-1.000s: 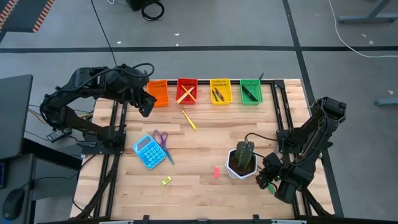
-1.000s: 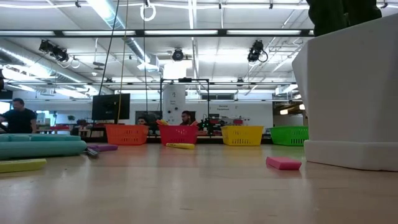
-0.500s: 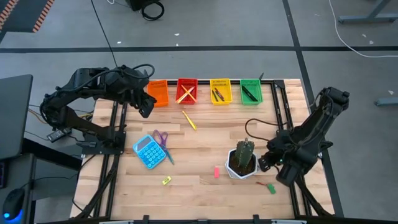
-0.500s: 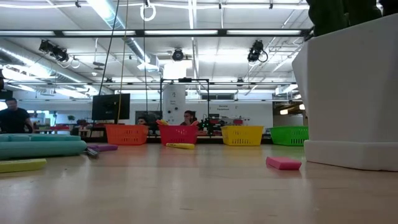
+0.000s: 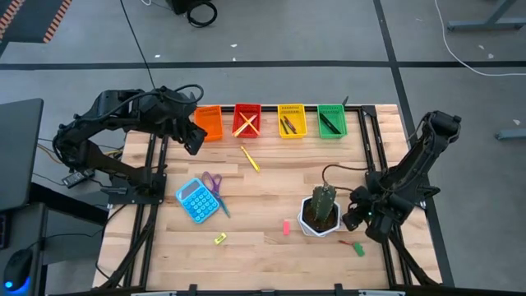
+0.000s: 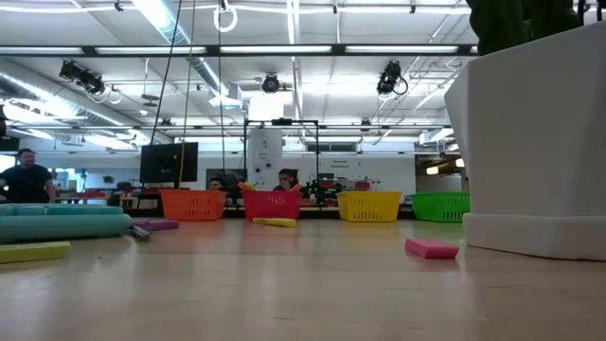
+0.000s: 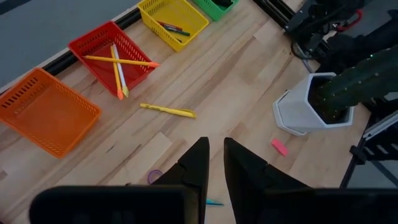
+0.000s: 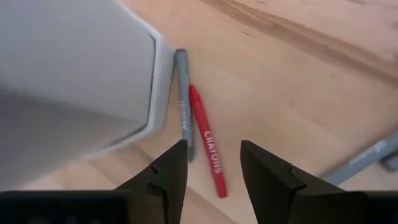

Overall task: Sort crayons/erasers/pens/pencils in bins
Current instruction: Put the top red crayon into the yellow bin

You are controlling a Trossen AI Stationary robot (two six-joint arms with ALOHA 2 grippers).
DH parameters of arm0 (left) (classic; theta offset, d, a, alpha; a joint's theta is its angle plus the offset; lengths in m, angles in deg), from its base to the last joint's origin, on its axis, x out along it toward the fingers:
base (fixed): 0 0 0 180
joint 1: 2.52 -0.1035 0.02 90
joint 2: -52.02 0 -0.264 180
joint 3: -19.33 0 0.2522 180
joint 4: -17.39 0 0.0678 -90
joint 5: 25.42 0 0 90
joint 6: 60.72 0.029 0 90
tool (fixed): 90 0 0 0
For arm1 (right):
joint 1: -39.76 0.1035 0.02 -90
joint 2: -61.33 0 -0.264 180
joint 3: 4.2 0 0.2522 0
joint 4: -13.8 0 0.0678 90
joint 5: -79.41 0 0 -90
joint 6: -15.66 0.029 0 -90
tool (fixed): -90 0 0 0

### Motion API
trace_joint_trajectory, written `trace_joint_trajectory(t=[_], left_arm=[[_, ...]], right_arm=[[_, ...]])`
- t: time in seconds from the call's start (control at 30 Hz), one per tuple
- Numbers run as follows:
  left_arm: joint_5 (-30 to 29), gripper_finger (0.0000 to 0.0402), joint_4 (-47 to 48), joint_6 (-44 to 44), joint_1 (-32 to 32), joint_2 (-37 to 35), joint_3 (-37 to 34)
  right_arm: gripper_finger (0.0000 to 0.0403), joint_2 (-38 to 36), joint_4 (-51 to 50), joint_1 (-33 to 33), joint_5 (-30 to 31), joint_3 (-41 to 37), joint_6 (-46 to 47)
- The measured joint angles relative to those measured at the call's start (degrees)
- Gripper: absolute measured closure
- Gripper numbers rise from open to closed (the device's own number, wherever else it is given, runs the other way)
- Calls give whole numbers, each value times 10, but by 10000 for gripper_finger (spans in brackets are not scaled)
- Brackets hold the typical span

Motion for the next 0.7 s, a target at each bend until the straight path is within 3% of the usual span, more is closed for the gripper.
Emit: trace_joint_trajectory(t=[0.23, 0.7], left_arm=[[0, 351, 0, -6, 0, 0, 0], [0, 340, 0, -43, 0, 0, 0]], right_arm=[[254, 20, 16, 20, -16, -2, -134], [253, 148, 106, 37, -34, -1, -157]])
